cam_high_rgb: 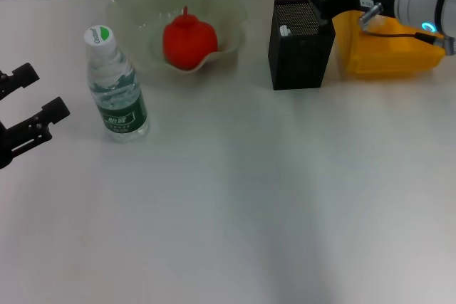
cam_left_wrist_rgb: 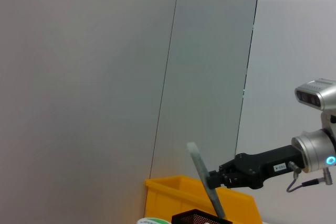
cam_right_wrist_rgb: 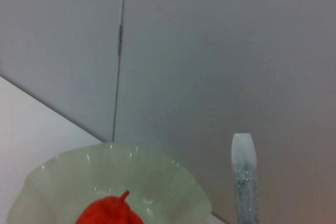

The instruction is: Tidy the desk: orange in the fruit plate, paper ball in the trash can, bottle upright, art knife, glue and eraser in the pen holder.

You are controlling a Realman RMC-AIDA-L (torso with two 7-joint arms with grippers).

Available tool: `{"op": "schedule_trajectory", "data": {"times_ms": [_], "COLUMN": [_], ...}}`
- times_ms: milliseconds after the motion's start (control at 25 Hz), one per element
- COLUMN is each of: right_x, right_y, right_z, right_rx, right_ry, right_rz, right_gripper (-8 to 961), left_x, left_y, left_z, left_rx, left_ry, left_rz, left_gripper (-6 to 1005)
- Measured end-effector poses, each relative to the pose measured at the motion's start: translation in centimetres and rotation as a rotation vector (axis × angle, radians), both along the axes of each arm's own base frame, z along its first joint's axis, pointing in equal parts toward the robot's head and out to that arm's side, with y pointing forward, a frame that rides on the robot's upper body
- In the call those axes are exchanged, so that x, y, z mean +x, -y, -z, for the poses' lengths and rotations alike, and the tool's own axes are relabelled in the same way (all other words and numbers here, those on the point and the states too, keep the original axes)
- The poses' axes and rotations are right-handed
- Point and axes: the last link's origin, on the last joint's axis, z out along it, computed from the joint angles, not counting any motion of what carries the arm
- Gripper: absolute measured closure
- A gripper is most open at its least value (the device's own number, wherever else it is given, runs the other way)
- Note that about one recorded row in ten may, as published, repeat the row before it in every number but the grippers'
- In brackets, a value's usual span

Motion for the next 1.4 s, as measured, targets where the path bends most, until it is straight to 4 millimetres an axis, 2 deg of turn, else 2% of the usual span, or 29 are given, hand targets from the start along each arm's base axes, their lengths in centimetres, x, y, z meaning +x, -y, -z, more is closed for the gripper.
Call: {"op": "schedule_trajectory", "data": {"times_ms": [240,680,840,960,1120,1240,1400], "right_x": [0.1,1.5,1.3,1.1,1.3,3.1,6.2], "right_y": [-0.4,-0.8,-0.4,0.7,3.6,6.0,8.8], "right_z": [0.5,1.4,1.0,-0.5,-3.0,-4.2,-4.3], "right_rx": [0.013,-0.009,-0.026,-0.083,-0.277,-0.443,-0.587], "right_ry": [0.0,0.007,-0.026,-0.097,-0.224,-0.289,-0.315], "right_rz": [-0.011,0.037,0.032,-0.01,-0.141,-0.216,-0.284], "right_gripper": [835,814,649,528,369,320,280], "left_x": [-0.1,-0.3,-0.2,-0.2,-0.2,0.3,0.7], "left_y": [0.1,-0.2,-0.3,-0.3,-0.3,-0.1,0.1], "left_z": [0.0,0.2,0.0,-0.2,-0.4,0.3,1.6], "left_rx": [-0.001,-0.001,-0.006,-0.032,-0.115,-0.213,-0.34], "left_ry": [0.002,-0.001,0.0,-0.001,-0.027,-0.06,-0.089], "left_rz": [-0.005,-0.019,-0.021,-0.017,-0.001,0.047,0.061], "left_gripper": [186,186,186,186,186,186,186]}}
